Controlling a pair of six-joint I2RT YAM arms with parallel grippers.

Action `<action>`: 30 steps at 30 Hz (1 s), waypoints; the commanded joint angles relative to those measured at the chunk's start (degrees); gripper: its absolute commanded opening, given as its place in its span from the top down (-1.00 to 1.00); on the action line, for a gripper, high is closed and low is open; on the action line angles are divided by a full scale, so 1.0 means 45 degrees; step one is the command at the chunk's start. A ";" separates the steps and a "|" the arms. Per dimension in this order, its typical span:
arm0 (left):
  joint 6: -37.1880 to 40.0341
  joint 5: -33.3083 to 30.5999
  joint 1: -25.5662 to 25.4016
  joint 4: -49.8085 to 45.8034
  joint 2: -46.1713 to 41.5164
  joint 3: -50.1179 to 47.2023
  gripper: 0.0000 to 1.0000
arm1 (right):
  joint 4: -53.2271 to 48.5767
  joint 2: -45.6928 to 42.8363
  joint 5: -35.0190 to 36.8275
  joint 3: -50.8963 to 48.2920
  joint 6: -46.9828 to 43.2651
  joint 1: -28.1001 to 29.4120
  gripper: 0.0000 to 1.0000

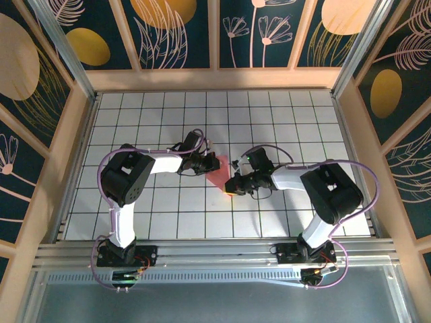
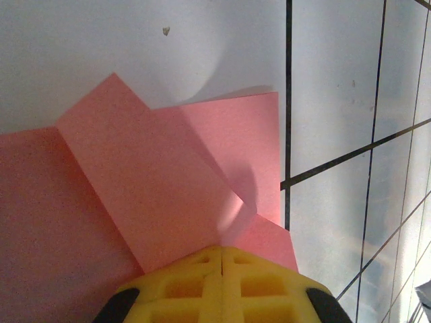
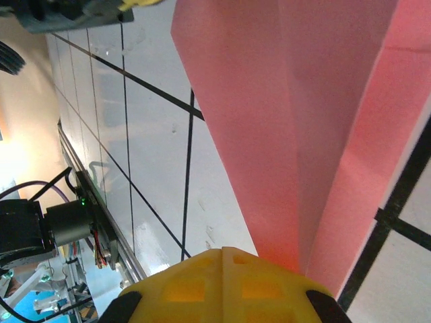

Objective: Fold a paper plane with a square sheet of paper (fold left side to right side)
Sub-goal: Fourth fold the wing at the center of the table.

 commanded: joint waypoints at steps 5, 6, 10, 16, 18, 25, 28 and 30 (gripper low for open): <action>0.0380 -0.0850 0.0028 -0.1404 0.0249 -0.0462 1.00 | 0.0547 0.0330 -0.0005 -0.0426 0.0126 0.0124 1.00; 0.0385 -0.0865 0.0019 -0.1407 0.0249 -0.0463 1.00 | 0.0563 0.0354 -0.0004 -0.0446 0.0119 0.0134 1.00; 0.0402 -0.0869 0.0026 -0.1407 0.0266 -0.0463 1.00 | 0.0634 0.0391 0.0018 -0.0523 0.0145 0.0144 1.00; 0.0404 -0.0869 0.0017 -0.1426 0.0246 -0.0443 1.00 | 0.0773 0.0462 -0.0023 -0.0602 0.0223 0.0189 1.00; 0.0392 -0.0860 0.0020 -0.1426 0.0268 -0.0441 1.00 | 0.0811 0.0505 -0.0042 -0.0621 0.0243 0.0202 1.00; 0.0399 -0.0855 0.0018 -0.1446 0.0293 -0.0414 1.00 | 0.0918 0.0648 -0.0063 -0.0656 0.0306 0.0275 1.00; 0.0415 -0.0869 0.0019 -0.1464 0.0293 -0.0403 1.00 | 0.0918 0.0693 -0.0053 -0.0680 0.0320 0.0282 1.00; 0.0435 -0.0872 0.0017 -0.1464 0.0294 -0.0404 1.00 | 0.0880 0.0652 -0.0084 -0.0651 0.0321 0.0290 1.00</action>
